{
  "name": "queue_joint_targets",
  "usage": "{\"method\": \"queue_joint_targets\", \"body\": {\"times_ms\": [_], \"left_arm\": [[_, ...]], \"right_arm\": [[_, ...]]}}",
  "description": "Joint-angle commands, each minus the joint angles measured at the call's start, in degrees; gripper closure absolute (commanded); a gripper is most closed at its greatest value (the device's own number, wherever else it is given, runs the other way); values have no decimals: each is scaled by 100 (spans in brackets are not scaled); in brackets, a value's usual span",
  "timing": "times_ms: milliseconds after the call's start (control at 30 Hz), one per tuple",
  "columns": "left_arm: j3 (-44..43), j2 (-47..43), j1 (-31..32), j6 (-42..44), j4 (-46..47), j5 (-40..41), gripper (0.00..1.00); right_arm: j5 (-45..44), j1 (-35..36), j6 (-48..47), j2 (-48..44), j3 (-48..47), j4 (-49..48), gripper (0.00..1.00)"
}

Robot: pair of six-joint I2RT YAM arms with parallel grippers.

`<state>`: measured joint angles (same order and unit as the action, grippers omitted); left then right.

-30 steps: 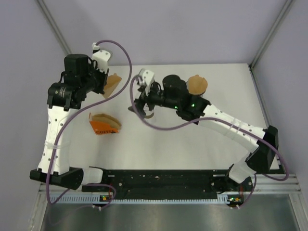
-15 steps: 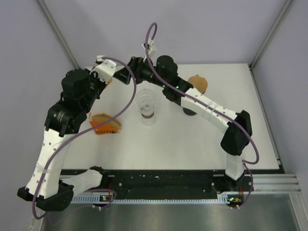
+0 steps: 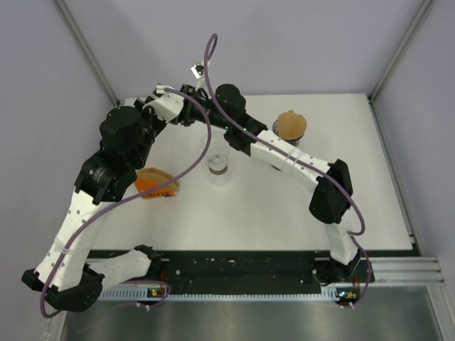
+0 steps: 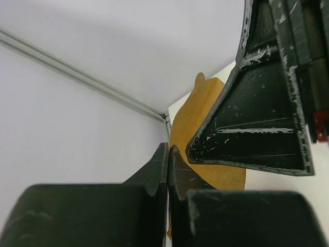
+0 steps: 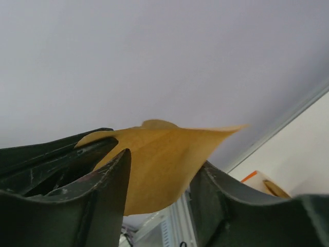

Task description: Place the coffee filter in the dripper

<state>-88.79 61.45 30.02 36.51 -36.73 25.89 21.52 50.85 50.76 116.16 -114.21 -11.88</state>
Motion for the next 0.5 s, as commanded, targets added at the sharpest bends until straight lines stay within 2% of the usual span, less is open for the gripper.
{"method": "queue_joint_targets", "body": {"times_ms": [0, 167, 333, 467], "left_arm": [[-112, -28, 153, 137, 807, 460, 100], [-173, -45, 171, 330, 1396, 760, 100], [-331, -37, 188, 304, 1432, 768, 100], [-437, -37, 180, 155, 1257, 716, 100]], "right_arm": [[213, 30, 364, 249, -373, -263, 58], [-7, -145, 505, 188, -5, -253, 99], [-296, -242, 93, 118, 101, 71, 100], [-648, -251, -679, -128, 93, 615, 100]]}}
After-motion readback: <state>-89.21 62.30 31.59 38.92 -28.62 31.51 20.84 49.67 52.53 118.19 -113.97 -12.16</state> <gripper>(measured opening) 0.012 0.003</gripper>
